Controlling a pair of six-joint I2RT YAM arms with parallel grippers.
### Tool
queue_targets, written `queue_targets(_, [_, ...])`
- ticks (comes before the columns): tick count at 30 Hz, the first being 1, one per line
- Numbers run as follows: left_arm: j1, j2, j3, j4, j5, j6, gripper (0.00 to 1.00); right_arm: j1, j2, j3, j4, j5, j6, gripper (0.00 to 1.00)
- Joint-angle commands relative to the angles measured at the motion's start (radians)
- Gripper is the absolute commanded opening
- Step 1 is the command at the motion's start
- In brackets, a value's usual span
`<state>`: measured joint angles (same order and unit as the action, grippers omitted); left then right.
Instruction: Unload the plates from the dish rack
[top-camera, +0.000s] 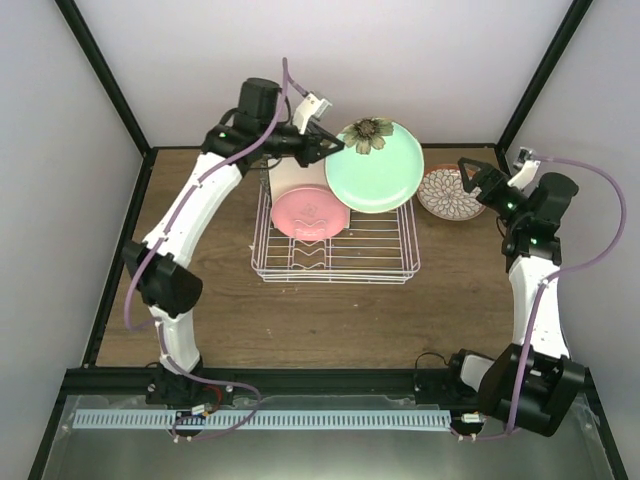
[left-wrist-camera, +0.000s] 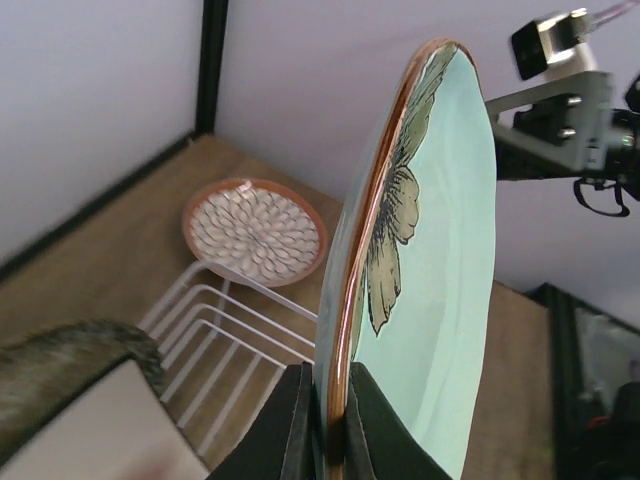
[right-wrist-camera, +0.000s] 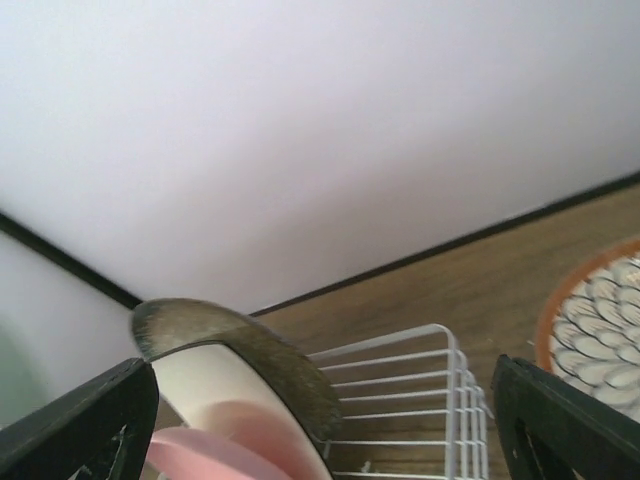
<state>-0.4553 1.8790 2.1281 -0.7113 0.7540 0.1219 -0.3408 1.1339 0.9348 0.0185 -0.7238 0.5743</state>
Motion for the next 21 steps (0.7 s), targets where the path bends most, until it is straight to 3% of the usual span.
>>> queue_targets(1, [-0.015,0.032,0.031,0.178,0.113,-0.292,0.04,-0.006,-0.055,0.027,0.143,-0.145,0.061,0.93])
queue_targets(10, [-0.035,0.108,0.061,0.343,0.124,-0.499,0.04,-0.004,-0.076,0.007,0.224,-0.282,0.107,0.94])
queue_targets(21, [-0.102,0.152,0.106,0.389,0.108,-0.516,0.04,0.060,-0.036,0.033,0.197,-0.251,0.077,0.90])
